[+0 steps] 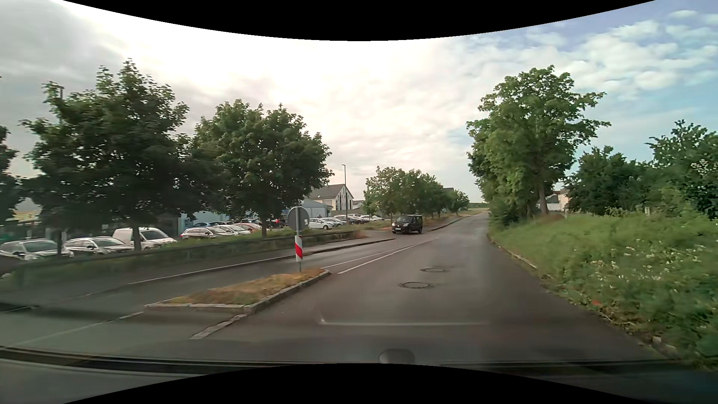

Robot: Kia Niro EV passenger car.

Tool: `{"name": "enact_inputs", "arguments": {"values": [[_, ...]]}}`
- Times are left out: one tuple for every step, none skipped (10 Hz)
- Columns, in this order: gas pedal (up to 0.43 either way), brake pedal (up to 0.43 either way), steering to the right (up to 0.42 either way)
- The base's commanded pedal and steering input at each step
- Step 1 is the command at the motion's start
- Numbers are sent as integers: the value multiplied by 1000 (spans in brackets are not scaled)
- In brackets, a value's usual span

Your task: Follow the waypoints while adhering to traffic rules and regulations

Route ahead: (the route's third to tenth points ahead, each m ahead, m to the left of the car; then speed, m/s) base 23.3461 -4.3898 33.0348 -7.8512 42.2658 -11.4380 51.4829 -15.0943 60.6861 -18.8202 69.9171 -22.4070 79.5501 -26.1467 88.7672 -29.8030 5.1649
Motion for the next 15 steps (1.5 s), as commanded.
{"name": "enact_inputs", "arguments": {"values": [[189,0,199],[189,0,200],[189,0,200],[209,0,200],[209,0,192],[209,0,172],[209,0,151],[209,0,124],[209,0,106],[209,0,85],[209,0,67],[209,0,58],[209,0,51],[209,0,40],[209,0,32]]}}
